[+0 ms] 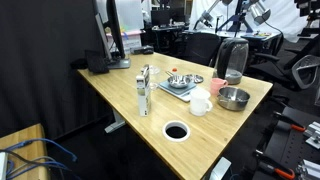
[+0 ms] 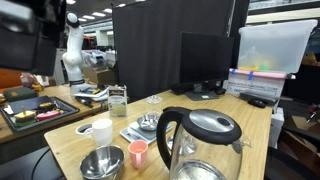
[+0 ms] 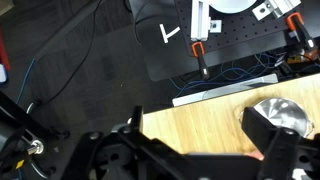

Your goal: Remove the lid from the glass object and put it on the table

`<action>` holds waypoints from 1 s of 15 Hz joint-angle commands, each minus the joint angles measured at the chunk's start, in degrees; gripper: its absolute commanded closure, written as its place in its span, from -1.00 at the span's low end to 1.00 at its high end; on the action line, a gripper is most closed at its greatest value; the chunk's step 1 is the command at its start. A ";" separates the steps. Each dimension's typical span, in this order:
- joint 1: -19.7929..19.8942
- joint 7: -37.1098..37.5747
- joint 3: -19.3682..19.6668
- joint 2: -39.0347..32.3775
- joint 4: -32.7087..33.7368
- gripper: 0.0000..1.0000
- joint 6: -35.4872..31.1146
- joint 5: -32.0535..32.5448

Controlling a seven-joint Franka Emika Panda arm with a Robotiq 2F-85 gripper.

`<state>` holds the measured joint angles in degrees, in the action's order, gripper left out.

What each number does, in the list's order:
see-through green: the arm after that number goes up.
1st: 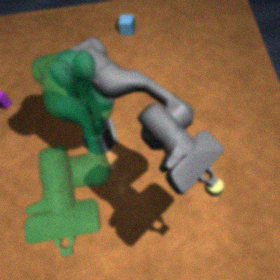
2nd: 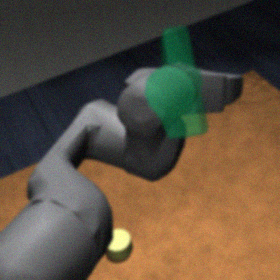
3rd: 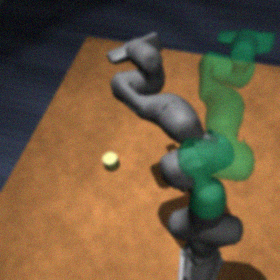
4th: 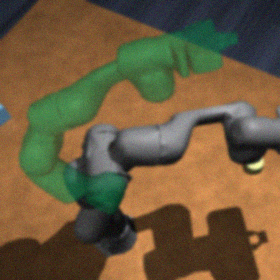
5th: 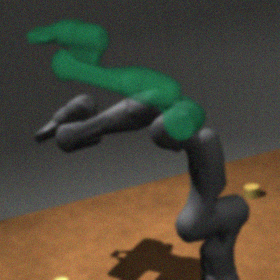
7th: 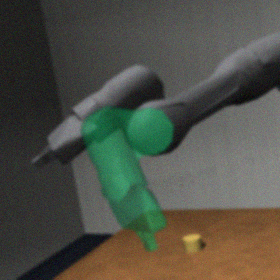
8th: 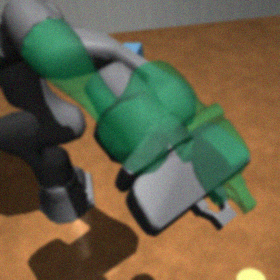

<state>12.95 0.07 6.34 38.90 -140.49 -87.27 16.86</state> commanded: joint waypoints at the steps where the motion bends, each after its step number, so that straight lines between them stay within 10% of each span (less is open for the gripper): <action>1: -1.21 0.57 0.90 0.05 0.12 -1.00 0.28 0.42; 9: -11.38 6.30 -7.66 -1.39 1.28 -1.00 0.19 -11.05; 15: -10.98 6.45 -6.69 -0.20 0.13 -1.00 -0.02 -9.60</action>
<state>1.78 6.61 -0.20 38.73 -140.44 -87.37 7.35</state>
